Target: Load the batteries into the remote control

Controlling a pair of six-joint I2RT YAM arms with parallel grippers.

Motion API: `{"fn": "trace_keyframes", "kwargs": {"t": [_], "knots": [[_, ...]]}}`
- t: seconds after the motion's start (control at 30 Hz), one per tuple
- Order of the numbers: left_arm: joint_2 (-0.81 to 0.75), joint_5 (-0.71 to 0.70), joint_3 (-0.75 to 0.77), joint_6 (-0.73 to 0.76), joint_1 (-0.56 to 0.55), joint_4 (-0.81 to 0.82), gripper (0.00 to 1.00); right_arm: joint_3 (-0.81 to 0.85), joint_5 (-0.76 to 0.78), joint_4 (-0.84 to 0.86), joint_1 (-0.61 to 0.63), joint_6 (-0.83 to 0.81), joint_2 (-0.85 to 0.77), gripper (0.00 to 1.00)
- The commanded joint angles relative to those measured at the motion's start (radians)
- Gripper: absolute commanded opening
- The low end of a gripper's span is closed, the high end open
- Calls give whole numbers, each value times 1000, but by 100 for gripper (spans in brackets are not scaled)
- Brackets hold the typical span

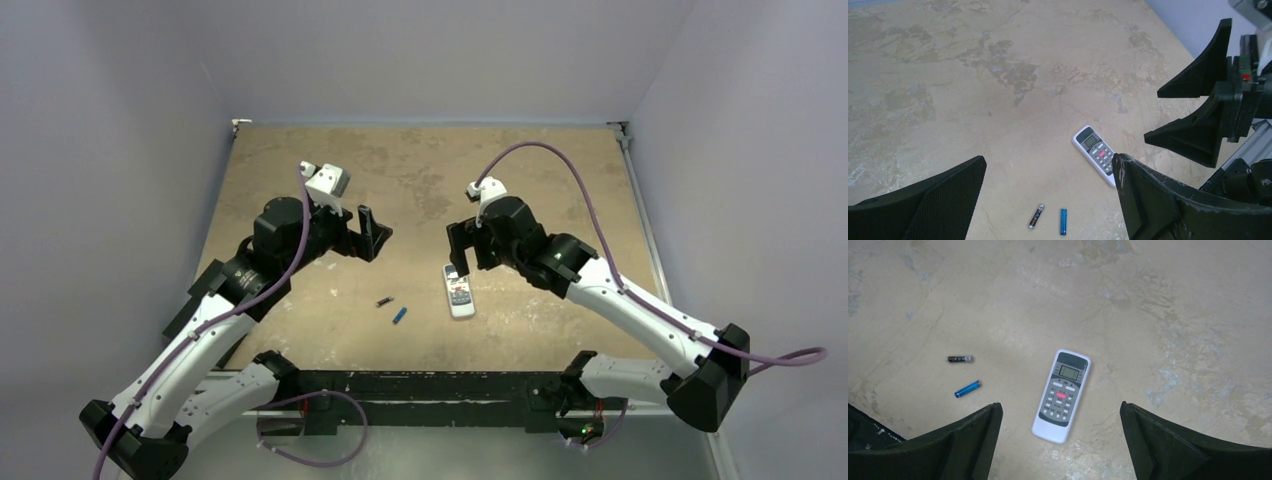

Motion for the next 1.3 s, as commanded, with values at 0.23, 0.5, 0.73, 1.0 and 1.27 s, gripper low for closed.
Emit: {"fn": "trace_keyframes", "kwargs": {"t": [0.23,0.5,0.73,1.0,1.27], "knots": [[-4,17,0,-15,7,20,99,-83,86,30,42,102,85,99],[-7,14,0,-14,7,17,99,-120,63,91,48,168,162,99],[-9,10,0,-11,6,11,99,-144,64,130,68,235,230,99],[-16,3,-1,-11,6,9,99,-144,142,124,121,312,299,99],[-21,3,-1,-11,6,9,99,-165,170,127,143,364,352,99]]}}
